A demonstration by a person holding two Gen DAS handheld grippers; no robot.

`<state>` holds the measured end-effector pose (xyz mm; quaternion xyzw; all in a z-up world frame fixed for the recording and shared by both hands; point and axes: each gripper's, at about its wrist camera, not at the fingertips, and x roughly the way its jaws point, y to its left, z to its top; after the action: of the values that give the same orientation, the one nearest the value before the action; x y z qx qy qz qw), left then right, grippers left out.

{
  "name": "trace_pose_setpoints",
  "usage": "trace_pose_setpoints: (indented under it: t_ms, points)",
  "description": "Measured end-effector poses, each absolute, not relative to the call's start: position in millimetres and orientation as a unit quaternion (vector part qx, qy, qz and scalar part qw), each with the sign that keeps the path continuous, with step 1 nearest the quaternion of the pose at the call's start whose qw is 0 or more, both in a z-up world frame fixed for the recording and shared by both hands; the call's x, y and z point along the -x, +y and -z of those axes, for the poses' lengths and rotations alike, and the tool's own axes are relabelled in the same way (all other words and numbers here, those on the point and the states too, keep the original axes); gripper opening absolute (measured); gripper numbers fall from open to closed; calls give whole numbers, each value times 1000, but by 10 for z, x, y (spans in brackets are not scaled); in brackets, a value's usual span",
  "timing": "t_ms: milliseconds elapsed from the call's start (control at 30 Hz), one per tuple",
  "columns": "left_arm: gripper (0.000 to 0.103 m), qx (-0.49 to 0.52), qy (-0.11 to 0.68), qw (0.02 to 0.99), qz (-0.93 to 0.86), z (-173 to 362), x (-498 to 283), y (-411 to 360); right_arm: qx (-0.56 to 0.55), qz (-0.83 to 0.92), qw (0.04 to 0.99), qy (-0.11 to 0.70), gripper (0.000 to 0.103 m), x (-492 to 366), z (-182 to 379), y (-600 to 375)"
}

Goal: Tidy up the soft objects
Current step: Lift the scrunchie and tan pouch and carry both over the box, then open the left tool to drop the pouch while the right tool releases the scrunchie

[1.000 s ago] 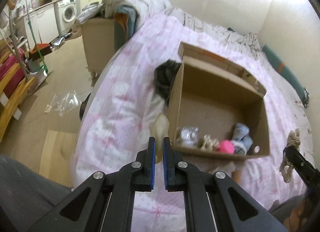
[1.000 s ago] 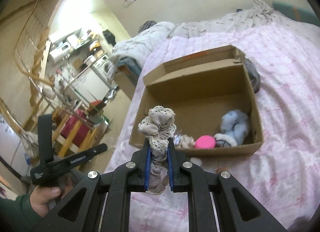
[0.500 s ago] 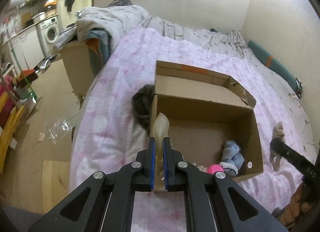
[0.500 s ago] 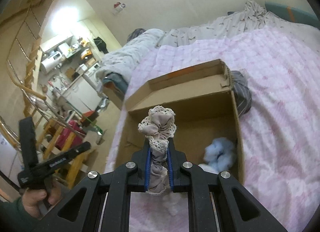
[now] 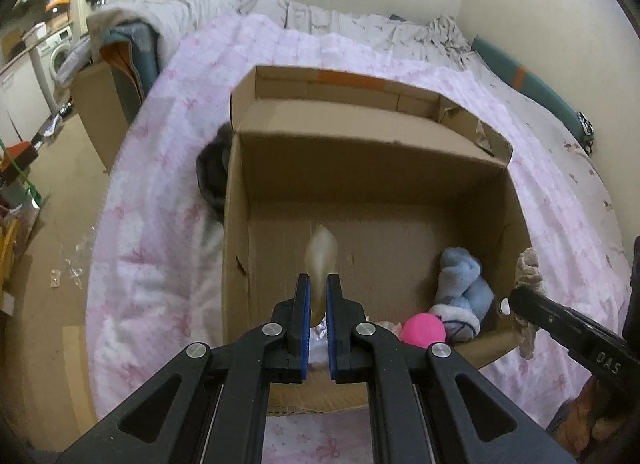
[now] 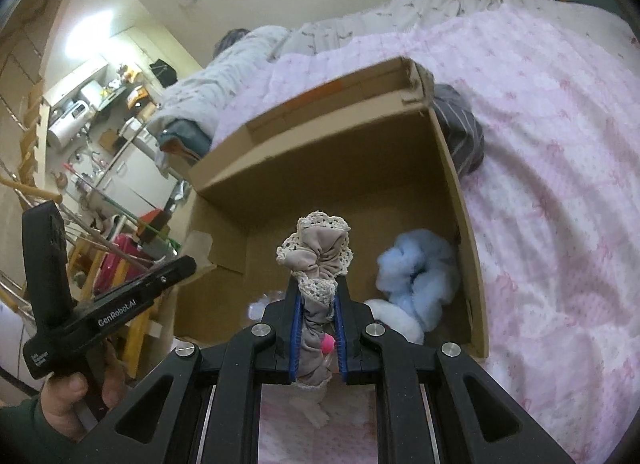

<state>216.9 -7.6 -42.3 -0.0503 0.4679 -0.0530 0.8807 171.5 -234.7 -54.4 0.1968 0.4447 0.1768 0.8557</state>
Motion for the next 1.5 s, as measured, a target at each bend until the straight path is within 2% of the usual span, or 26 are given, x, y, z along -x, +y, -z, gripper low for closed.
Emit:
trace_pose_setpoints:
  t_ms: [667,867,933,967,1000,1067,1400,1467,1500]
  points:
    - [8,38,518,850,81,686,-2190,-230,-135,-151,846,494,16,-1877,842,-2137]
    - [18,38,507,857,86,622,-2155,-245,-134,-156,849,487,16,-1872,800,-2101]
    - [25,37,501,860,89,582,-2136,-250,-132,-159,852,481,16,-1860,772,-2095]
    - [38,36,496,863,86,558,-2123,-252,-131,-161,852,481,16,-1859,767,-2090]
    - [57,33,491,867,81,535,-2113,-253,-131,-161,852,480,16,-1862,768,-2087]
    - [72,28,475,877,69,479,-2084,-245,-130,-160,853,479,16,-1859,768,-2084]
    - [73,-4,460,887,35,411,-2039,-205,-131,-156,855,476,17,-1843,790,-2109]
    - [73,4,460,887,30,399,-2043,-164,-136,-154,856,474,26,-1836,787,-2119]
    - [73,7,461,887,30,401,-2048,-160,-139,-153,856,473,37,-1839,783,-2124]
